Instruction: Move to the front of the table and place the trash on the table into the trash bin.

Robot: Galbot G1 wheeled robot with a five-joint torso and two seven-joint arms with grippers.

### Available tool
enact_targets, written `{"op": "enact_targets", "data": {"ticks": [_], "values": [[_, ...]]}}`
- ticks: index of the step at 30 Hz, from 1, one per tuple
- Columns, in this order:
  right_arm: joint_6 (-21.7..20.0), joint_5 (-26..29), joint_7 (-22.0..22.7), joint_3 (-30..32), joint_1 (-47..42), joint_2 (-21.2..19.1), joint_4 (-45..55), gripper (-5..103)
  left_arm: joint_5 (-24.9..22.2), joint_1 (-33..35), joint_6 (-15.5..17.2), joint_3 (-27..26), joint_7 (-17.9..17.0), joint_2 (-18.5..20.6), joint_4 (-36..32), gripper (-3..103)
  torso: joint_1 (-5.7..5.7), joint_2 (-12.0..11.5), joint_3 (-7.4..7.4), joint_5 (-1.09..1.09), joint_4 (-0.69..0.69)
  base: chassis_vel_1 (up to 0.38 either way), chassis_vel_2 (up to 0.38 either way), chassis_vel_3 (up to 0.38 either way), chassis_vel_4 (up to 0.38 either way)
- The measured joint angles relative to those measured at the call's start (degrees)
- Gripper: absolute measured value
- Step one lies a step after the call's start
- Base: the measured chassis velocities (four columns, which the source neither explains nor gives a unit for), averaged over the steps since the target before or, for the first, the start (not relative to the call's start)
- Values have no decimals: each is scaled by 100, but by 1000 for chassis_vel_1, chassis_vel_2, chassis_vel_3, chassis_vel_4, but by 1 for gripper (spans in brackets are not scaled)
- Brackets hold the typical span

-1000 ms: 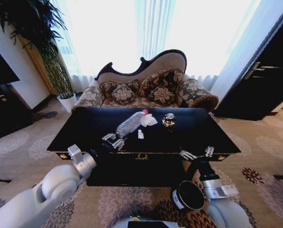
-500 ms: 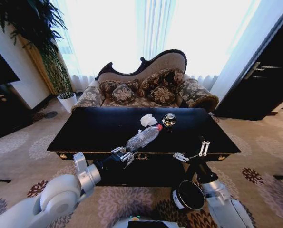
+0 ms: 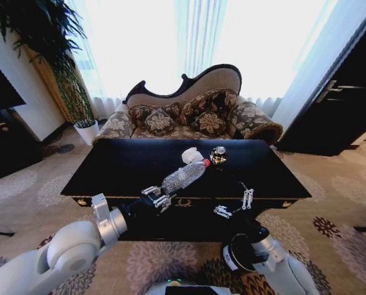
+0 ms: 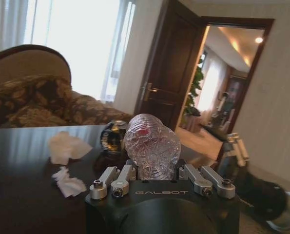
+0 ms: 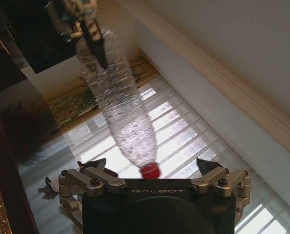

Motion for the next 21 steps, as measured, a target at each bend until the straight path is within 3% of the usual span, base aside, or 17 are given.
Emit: {"op": "enact_targets", "data": {"ticks": [6,7,8,9,21], "values": [[-138,22,-37,-194,339,-140,-250,100,-44,-659,3,595,17,-1,3,33,1,-1,0,1,0,0,0,0,0],[-159,35,-43,-219,393,-184,-296,100,-67,-879,6,801,14,-25,3,33,1,-1,1,1,1,0,0,0,0],[-236,100,-66,-234,431,-257,-344,100,-114,-1642,14,1551,-82,-181,5,33,1,-1,1,1,-1,0,0,0,0],[-265,137,-68,-225,422,-260,-344,100,-119,-1771,26,1698,-103,-231,5,33,1,-1,1,1,-2,0,0,0,0],[-443,514,-76,-184,447,-389,-506,100,124,-1028,9,1498,-98,-306,8,32,1,0,0,0,1,0,0,0,0]]}}
